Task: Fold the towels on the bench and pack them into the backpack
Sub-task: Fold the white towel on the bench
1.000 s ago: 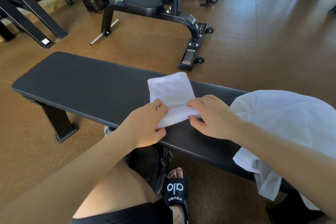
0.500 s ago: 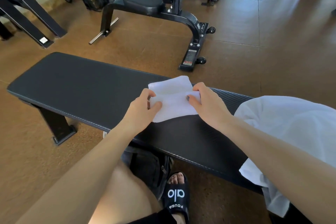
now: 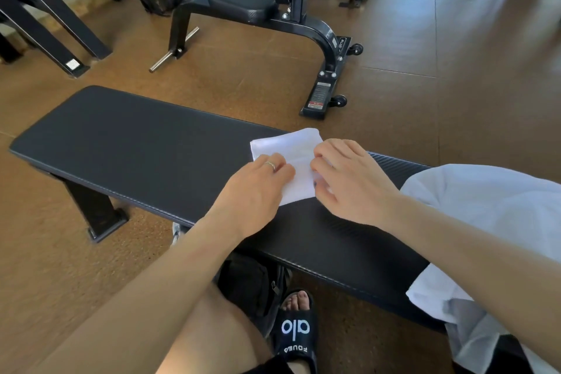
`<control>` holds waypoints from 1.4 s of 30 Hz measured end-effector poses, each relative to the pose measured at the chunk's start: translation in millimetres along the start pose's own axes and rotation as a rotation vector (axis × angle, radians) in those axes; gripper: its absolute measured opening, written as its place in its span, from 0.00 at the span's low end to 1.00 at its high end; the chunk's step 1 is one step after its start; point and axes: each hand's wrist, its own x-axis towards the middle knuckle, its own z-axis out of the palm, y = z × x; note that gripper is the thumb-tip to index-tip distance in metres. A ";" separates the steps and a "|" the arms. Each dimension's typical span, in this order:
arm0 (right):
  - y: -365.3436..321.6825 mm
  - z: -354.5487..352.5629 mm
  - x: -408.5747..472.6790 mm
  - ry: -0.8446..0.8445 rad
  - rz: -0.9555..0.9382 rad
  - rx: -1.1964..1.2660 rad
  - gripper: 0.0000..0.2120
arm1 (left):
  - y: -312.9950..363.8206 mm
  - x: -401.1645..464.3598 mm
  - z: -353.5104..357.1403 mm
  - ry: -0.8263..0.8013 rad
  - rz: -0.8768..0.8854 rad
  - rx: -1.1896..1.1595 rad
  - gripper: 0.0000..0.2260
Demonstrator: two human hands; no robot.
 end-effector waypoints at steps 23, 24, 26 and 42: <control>-7.3 -1.9 22.6 -0.077 0.557 0.824 0.08 | -17.4 -1.9 -10.3 -0.093 -0.765 -0.833 0.06; -8.6 0.9 24.8 -0.077 0.581 0.830 0.08 | -18.3 0.5 -8.3 -0.109 -0.808 -0.811 0.07; -10.6 4.4 29.0 -0.097 0.609 0.801 0.10 | -18.3 4.7 -5.1 -0.115 -0.842 -0.771 0.08; -38.0 -14.0 12.1 -0.192 0.733 0.849 0.08 | 1.4 -25.0 -21.6 -0.251 -0.977 -0.851 0.21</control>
